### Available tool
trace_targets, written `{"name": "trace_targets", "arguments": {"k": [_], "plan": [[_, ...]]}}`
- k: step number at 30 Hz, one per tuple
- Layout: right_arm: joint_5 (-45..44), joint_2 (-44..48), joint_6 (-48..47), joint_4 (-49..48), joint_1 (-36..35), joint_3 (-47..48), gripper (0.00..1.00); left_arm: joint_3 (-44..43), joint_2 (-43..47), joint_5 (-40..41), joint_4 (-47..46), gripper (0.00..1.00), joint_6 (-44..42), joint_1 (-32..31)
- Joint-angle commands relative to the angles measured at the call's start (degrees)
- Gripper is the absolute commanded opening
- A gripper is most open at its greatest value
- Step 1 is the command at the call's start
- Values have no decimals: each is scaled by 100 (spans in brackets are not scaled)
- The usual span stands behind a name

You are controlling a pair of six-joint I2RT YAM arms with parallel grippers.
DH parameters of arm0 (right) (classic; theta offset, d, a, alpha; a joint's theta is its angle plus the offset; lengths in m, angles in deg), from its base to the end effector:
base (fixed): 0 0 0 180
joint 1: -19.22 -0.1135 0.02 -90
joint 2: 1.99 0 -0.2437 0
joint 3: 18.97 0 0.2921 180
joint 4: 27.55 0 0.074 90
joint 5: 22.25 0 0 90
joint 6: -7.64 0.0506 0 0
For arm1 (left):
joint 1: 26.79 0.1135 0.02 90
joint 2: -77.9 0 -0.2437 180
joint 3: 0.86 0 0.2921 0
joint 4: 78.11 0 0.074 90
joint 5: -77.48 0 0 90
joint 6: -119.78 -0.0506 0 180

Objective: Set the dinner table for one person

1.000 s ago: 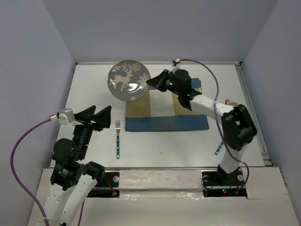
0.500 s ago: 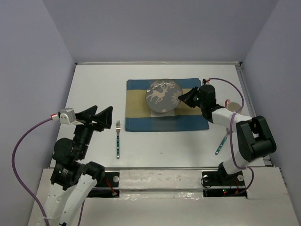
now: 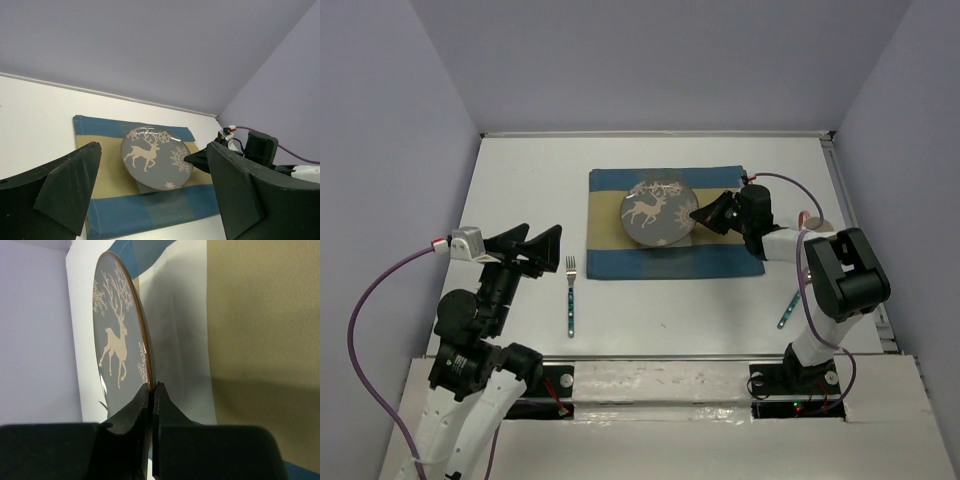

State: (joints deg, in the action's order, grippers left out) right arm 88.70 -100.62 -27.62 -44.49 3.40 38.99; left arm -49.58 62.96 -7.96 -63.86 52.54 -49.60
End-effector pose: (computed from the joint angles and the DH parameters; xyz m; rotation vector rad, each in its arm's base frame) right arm 0.3695 0.1235 0.1153 0.4677 2.0960 1.1256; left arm 0.1349 -0.0524 0.3803 -0.0702 1.2545 -0.6417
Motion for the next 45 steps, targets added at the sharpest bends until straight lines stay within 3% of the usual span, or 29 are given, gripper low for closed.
{"name": "trace_targets", "arguments": {"k": [1, 16, 20, 22, 27, 32, 39, 45], "plan": [[339, 81, 256, -1137, -9, 214, 0, 39, -106, -104, -266, 97, -97, 31], [260, -490, 98, -698, -115, 496, 0, 39, -167, -157, -266, 97, -88, 75], [200, -430, -33, -373, -115, 575, 21, 39, -150, -166, -274, 97, -97, 66], [59, -324, -182, -127, -115, 575, 39, 39, -123, -174, -266, 97, -97, 75], [-187, -139, -473, 400, -115, 548, 57, 39, -88, -183, -274, 97, -97, 84], [-686, 150, -937, 1137, -115, 566, 67, 39, -44, -192, -274, 97, -97, 84], [-1356, 862, -1579, 2077, -115, 513, 65, 30, 35, -210, -274, 97, -97, 75], [-3235, 2259, -2388, 3755, -63, 733, 55, 21, 149, -174, -257, 97, -132, -48]]}}
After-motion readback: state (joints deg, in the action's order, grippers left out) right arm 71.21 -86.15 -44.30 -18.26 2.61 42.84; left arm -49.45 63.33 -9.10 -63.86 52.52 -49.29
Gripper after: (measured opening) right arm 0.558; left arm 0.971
